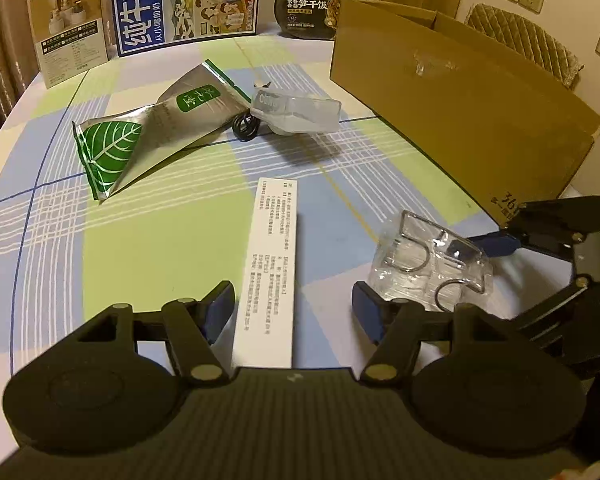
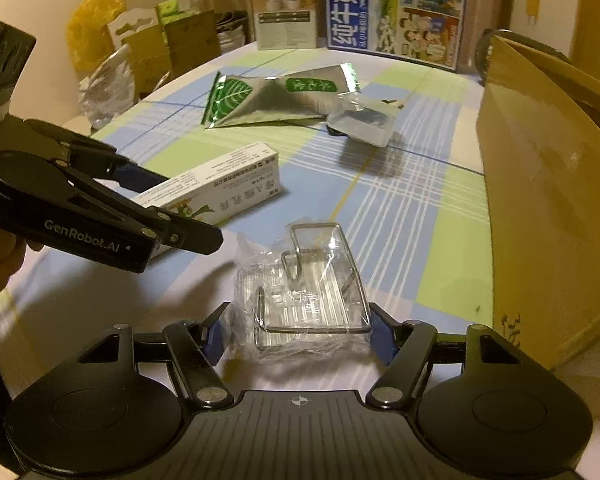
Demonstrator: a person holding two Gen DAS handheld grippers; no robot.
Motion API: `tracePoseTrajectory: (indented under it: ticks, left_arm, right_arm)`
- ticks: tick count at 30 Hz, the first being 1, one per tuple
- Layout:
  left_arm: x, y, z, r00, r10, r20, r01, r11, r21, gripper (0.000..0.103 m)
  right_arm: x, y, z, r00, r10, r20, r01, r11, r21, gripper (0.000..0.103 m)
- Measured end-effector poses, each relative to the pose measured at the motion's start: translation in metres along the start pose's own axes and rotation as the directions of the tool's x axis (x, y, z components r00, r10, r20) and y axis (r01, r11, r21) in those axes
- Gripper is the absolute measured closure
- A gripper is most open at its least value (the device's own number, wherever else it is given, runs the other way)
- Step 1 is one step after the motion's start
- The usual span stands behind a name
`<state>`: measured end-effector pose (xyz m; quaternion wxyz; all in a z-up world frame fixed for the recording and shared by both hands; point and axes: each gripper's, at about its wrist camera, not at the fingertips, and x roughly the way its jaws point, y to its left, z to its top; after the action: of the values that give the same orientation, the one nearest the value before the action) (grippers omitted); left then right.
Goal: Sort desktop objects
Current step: 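Lift the hook package with the right gripper while the left gripper grasps the white box, then carry the hook package in the right gripper while the left gripper carries the white box to the cardboard box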
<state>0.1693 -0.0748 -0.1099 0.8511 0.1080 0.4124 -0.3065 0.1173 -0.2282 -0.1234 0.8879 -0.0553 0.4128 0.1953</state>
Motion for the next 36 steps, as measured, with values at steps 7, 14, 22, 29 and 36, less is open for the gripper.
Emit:
tracePoseTrajectory:
  ticks: [7,14,22,29,36]
  left_arm:
    - [0.008,-0.002,0.004,1.0,0.02,-0.017,-0.019,1.0,0.016,0.045]
    - [0.015,0.003,0.008,0.999,0.032,-0.043,-0.033,0.999,-0.003,0.065]
    - [0.013,0.004,0.007,0.997,0.005,-0.075,-0.007,1.0,-0.023,0.082]
    - [-0.003,-0.002,-0.001,0.998,-0.011,-0.063,0.008,0.999,-0.046,0.082]
    - [-0.022,-0.014,0.0,1.0,0.007,-0.019,-0.008,0.998,-0.058,0.082]
  right_arm:
    - [-0.003,-0.011,0.001,0.999,-0.034,0.013,0.033,0.995,0.092,0.037]
    - [-0.003,-0.017,0.002,0.998,-0.054,0.018,0.051,0.991,0.121,0.037]
    - [-0.004,-0.016,0.002,0.999,-0.047,0.027,0.043,0.989,0.14,0.037]
    - [-0.015,-0.011,0.004,0.996,-0.055,0.064,0.047,0.991,0.124,0.037]
    - [-0.034,0.003,0.003,0.993,-0.074,0.093,0.067,0.995,0.079,0.037]
